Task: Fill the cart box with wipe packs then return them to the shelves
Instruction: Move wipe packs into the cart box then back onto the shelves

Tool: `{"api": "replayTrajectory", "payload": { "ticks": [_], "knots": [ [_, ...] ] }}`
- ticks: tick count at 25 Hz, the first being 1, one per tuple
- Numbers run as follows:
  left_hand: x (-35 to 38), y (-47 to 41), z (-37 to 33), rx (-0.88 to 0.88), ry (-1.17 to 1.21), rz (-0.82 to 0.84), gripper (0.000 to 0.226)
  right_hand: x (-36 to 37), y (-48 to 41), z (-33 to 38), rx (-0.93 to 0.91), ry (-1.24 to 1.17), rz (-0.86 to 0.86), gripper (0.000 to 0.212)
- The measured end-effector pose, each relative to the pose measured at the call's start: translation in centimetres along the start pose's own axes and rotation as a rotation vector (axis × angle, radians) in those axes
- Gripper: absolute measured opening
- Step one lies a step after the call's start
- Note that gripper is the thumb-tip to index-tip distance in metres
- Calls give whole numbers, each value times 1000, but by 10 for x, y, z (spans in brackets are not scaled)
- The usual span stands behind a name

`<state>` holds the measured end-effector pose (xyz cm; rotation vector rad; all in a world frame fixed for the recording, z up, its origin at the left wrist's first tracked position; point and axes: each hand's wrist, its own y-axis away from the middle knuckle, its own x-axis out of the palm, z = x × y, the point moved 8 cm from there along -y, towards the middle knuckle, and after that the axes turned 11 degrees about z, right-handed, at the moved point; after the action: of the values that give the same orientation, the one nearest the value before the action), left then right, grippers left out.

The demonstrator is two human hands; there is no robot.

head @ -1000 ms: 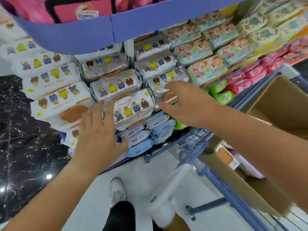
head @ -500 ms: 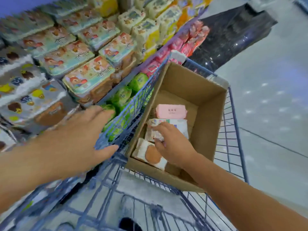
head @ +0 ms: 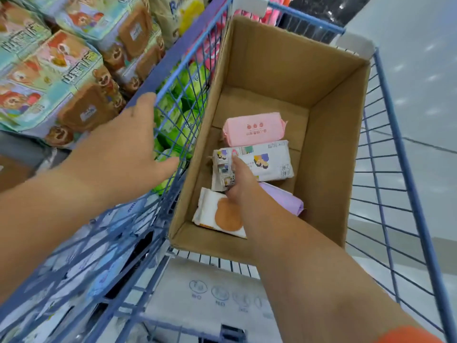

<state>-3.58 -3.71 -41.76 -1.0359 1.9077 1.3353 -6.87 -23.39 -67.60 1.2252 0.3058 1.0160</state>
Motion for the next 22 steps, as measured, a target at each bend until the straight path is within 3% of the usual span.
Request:
{"api": "replayTrajectory", "payload": {
  "ticks": [2, 9, 12, 18, 22],
  "knots": [
    [4, 4, -1, -7, 29, 33, 101, -6, -9, -8, -98, -87, -43, 62],
    [4, 3, -3, -9, 49, 40, 104, -6, 8, 18, -312, -501, 42, 32],
    [7, 3, -4, -2, 69, 54, 104, 2, 3, 21, -282, -539, 97, 24],
    [5, 0, -4, -37, 45, 64, 106, -1, -16, 31, -365, -538, 147, 40],
    [10, -3, -4, -29, 6, 77, 108, -1, -27, 38, -327, -472, 161, 27]
  ]
}}
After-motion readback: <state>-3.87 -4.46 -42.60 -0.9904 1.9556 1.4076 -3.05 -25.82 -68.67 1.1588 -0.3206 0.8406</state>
